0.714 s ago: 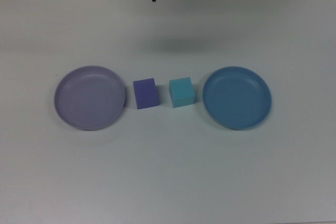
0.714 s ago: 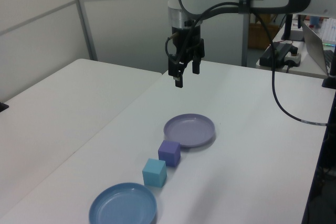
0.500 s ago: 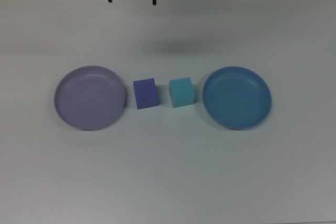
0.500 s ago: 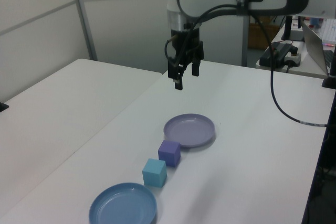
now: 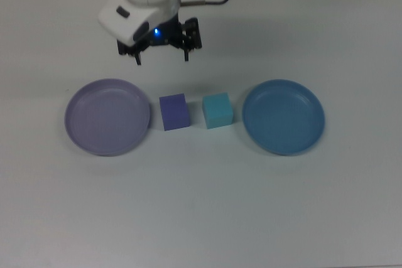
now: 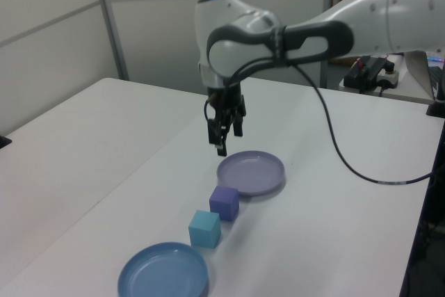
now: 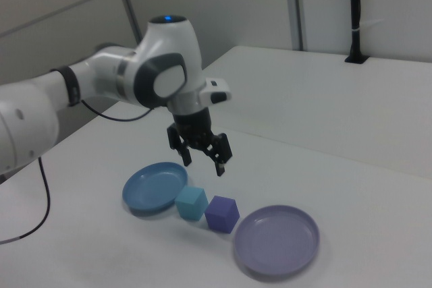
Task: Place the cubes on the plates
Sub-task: 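Lower the open gripper down onto the dark purple cube, then close the gripper on the dark purple cube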
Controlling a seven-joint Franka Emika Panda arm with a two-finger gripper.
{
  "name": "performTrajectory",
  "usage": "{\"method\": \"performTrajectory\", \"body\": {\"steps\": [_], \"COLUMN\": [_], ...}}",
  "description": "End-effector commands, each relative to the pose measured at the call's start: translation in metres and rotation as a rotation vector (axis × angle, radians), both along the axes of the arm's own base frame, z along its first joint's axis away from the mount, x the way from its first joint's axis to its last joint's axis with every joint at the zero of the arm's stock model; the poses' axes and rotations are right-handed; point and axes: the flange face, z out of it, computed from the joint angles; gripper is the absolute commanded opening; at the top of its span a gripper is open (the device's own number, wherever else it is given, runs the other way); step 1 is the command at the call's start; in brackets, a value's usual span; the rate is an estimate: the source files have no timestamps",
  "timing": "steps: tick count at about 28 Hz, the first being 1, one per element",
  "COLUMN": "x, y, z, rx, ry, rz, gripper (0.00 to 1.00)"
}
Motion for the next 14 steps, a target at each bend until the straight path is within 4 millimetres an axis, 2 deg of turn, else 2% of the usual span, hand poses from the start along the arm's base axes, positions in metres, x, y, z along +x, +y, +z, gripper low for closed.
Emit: {"method": "performTrajectory", "body": {"steps": [1, 2, 7, 8, 14], "x": [0.012, 0.016, 0.019, 0.018, 0.020], "y": [0.003, 0.007, 0.028, 0.034, 0.052], "z": [-0.039, -0.053, -0.089, -0.101, -0.136], "rx": [-0.011, -0.018, -0.064, -0.078, -0.135], "ry": [0.014, 0.026, 0.040, 0.046, 0.059], "rz": [0.032, 0.039, 0.081, 0.079, 0.069], "gripper": [1.00, 1.00, 1.00, 1.00, 1.00]}}
